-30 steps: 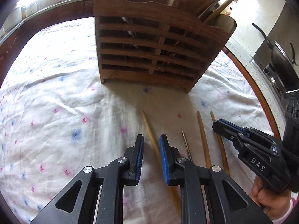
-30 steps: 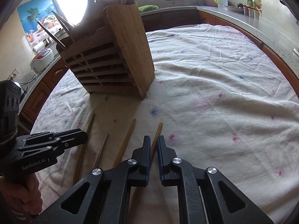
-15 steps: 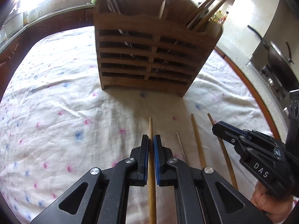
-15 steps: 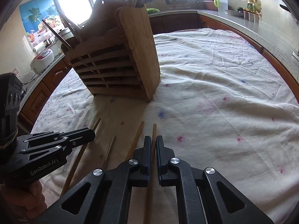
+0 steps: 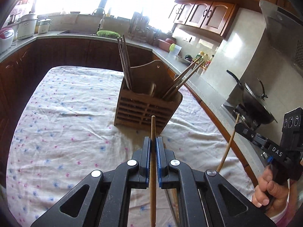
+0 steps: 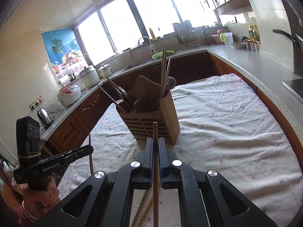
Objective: Organize utensils
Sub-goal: 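Lift both held chopsticks with both grippers above the holder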
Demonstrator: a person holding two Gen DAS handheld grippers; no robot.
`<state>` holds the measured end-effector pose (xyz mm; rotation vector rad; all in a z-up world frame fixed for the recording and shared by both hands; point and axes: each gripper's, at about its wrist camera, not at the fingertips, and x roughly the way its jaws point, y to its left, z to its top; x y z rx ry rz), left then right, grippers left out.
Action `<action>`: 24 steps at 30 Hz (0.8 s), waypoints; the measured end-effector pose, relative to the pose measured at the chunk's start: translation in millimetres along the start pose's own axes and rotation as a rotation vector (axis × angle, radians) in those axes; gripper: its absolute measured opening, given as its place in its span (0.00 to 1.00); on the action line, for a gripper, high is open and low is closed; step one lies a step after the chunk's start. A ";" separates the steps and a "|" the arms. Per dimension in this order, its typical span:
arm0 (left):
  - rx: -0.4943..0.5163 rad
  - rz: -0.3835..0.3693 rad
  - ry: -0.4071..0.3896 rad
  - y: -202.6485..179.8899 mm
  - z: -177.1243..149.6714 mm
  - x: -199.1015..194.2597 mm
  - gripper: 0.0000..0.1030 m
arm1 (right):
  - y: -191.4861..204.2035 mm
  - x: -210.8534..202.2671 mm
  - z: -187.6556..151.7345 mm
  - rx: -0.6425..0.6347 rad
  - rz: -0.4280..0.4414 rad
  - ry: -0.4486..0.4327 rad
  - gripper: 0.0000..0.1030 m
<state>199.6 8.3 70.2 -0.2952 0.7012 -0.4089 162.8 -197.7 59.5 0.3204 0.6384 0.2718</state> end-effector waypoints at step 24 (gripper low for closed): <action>0.010 0.000 -0.172 2.2 32.1 -62.3 0.04 | 14.0 -29.2 42.1 -0.024 0.043 -0.148 0.04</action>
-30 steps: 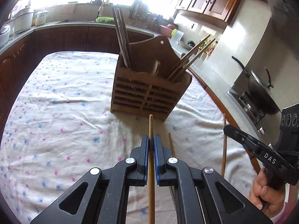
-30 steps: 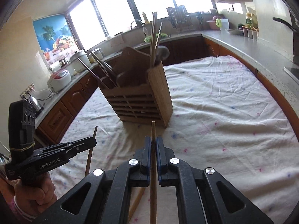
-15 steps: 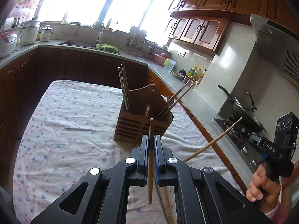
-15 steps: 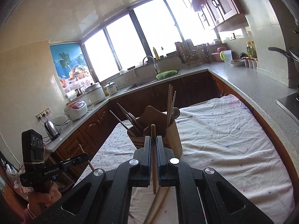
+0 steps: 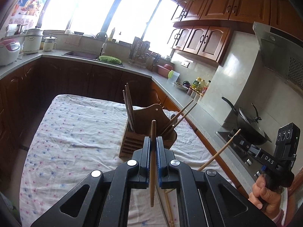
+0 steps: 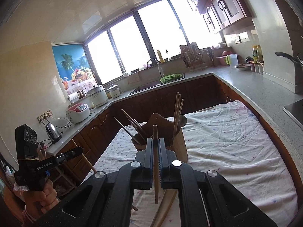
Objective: Organize utensils
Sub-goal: 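Lift both held chopsticks with both grippers above the holder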
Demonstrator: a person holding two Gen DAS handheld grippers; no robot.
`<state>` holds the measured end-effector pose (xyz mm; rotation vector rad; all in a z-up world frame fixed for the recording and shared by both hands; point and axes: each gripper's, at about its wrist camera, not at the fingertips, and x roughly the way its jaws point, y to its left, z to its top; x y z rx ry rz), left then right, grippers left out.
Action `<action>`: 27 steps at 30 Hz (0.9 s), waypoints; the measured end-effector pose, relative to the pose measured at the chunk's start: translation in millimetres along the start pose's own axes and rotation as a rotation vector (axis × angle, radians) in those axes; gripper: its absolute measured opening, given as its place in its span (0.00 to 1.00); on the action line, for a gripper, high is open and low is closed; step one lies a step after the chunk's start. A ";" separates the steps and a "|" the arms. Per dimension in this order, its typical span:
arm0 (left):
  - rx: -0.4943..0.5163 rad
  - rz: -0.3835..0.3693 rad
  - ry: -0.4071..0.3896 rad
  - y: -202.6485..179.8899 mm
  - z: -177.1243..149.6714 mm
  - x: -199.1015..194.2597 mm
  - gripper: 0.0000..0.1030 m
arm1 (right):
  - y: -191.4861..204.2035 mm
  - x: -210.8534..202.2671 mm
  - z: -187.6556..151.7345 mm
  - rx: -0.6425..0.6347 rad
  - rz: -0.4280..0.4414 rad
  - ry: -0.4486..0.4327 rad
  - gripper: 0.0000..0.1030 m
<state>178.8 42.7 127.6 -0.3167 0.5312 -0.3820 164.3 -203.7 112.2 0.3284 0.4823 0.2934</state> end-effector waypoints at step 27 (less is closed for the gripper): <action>0.082 0.058 -0.213 2.5 77.7 41.9 0.04 | 7.4 29.1 84.4 -0.062 -0.045 -0.193 0.04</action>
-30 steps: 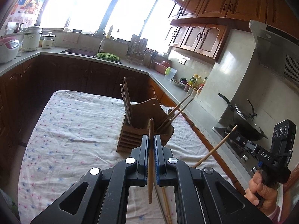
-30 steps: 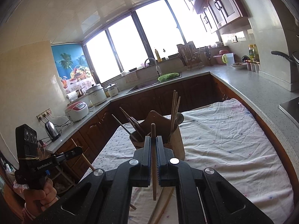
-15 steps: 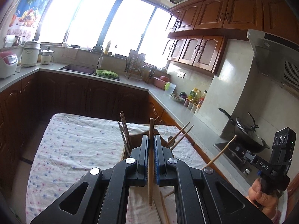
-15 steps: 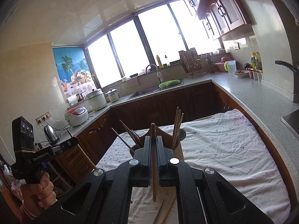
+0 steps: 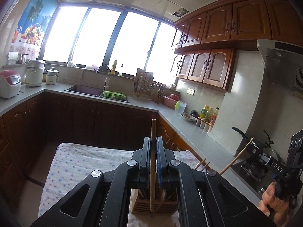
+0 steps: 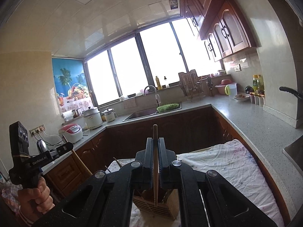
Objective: Organize utensils
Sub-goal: 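Lift both held chopsticks with both grippers above the holder, then lower both chopsticks into the holder and open both grippers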
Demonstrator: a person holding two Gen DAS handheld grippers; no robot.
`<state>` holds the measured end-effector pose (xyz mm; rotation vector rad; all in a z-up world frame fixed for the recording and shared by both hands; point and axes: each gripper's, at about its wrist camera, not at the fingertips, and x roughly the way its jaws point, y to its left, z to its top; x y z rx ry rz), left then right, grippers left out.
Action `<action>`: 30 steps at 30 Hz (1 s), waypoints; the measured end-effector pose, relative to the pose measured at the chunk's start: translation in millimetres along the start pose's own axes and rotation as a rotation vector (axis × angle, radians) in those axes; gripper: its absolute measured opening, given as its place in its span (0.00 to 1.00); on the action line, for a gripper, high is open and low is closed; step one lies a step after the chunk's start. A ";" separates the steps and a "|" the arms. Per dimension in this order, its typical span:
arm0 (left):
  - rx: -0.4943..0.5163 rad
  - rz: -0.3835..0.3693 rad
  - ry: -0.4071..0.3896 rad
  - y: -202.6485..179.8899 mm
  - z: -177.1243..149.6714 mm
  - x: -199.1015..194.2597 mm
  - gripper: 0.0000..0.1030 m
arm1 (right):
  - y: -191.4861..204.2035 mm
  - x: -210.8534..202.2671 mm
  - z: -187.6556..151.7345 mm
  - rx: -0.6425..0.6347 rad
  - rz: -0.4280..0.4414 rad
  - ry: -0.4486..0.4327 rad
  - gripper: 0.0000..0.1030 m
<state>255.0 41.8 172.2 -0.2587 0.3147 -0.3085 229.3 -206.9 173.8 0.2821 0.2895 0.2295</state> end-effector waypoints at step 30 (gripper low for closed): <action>-0.084 0.033 0.138 27.8 -70.9 105.9 0.04 | -22.6 73.4 -58.5 0.030 -0.075 0.132 0.04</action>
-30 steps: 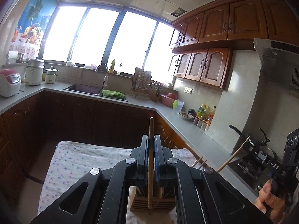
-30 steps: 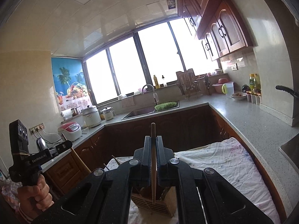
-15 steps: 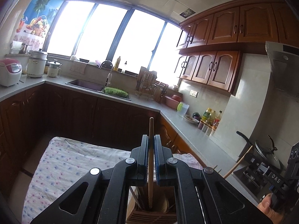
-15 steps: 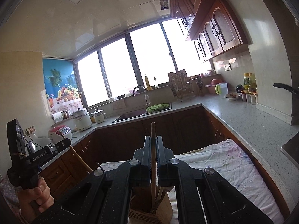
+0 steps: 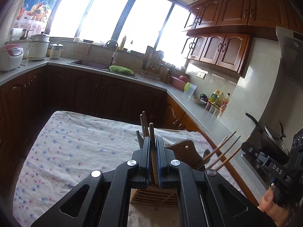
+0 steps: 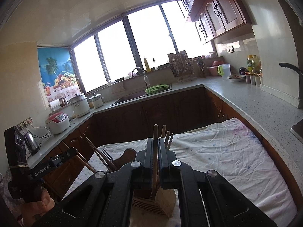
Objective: Organize utensils
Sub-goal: 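Lower both chopsticks into the holder and open both grippers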
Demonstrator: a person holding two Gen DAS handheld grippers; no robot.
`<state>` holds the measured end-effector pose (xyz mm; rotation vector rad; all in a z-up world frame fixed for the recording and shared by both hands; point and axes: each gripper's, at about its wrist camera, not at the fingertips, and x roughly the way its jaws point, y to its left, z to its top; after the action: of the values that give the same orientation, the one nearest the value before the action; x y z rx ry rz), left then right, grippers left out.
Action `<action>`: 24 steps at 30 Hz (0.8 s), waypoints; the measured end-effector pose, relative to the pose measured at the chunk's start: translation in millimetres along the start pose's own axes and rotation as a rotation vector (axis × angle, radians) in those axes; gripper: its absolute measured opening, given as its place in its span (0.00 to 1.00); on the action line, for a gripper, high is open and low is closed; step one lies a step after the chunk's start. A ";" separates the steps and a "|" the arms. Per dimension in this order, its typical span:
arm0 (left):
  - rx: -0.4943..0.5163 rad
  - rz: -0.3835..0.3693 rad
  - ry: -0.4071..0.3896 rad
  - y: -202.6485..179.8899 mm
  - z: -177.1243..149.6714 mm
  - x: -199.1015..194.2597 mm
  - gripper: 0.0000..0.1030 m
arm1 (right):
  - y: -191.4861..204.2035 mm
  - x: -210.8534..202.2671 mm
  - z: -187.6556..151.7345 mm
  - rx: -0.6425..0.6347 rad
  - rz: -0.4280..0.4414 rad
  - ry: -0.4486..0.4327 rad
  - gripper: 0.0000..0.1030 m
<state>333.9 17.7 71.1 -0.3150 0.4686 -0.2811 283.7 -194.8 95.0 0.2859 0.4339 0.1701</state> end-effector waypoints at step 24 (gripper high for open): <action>-0.007 0.012 0.047 -5.5 3.7 -5.2 0.18 | -2.2 2.6 -7.3 0.052 -0.002 0.031 0.11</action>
<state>330.2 15.3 78.2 -0.3124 0.5180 -0.2761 283.1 -194.7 87.0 0.3346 0.4704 0.1614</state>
